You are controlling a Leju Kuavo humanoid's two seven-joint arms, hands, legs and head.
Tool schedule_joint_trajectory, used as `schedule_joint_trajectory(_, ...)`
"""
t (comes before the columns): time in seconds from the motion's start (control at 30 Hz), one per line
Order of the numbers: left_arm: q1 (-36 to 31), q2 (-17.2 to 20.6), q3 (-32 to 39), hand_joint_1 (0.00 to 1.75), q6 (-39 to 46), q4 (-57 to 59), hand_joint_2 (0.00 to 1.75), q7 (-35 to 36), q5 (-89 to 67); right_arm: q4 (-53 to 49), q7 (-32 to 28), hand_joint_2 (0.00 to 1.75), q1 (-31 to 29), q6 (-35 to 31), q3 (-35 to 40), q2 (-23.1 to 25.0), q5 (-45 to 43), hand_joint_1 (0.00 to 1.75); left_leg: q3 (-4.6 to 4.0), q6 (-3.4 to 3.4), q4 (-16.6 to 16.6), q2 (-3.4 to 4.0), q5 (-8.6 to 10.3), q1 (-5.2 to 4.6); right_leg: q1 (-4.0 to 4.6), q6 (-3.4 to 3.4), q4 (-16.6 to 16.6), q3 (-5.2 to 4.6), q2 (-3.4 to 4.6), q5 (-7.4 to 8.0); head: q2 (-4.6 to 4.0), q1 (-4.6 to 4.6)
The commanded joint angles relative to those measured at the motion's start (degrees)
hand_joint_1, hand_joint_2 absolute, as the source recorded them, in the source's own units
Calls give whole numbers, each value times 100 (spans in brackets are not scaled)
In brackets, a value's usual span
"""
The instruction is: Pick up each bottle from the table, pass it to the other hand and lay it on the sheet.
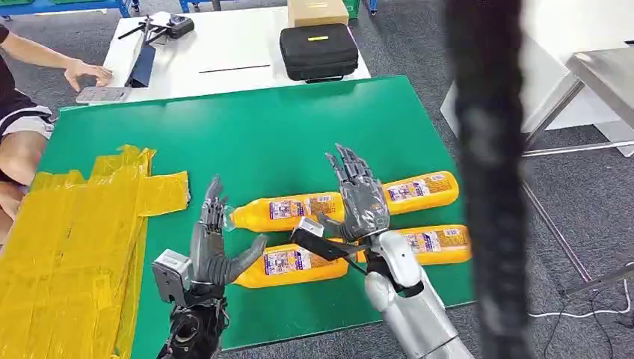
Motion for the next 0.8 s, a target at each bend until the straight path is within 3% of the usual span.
schedule_joint_trajectory(0.03, -53, 61, 313, 0, 27, -86, 175, 7, 113, 1512, -43, 175, -967, 253, 224, -37, -308, 0, 27, -16, 0, 23, -13, 3, 3, -1, -2, 23, 14, -6, 0, 0)
schedule_joint_trajectory(0.23, -156, 23, 282, 0, -97, 125, 175, 44, 207, 2197, 109, 175, -1315, 591, 247, 3, -459, 0, 42, -21, 2, 17, -20, 4, 5, -2, 0, 40, 5, -15, 0, 2)
schedule_joint_trajectory(0.47, -259, -12, 237, 0, -144, 400, 175, 19, 303, 3129, -121, 175, -1578, 909, 290, 187, -856, 0, 54, -28, 4, 7, -23, 8, 9, -4, 1, 55, -9, -22, 0, 0)
schedule_joint_trajectory(0.8, -275, -37, 207, 0, -158, 478, 175, 16, 323, 3415, -200, 175, -1601, 973, 384, 317, -965, 0, 46, -22, 4, 14, -21, 5, 6, -2, 0, 44, 0, -17, 0, 0)
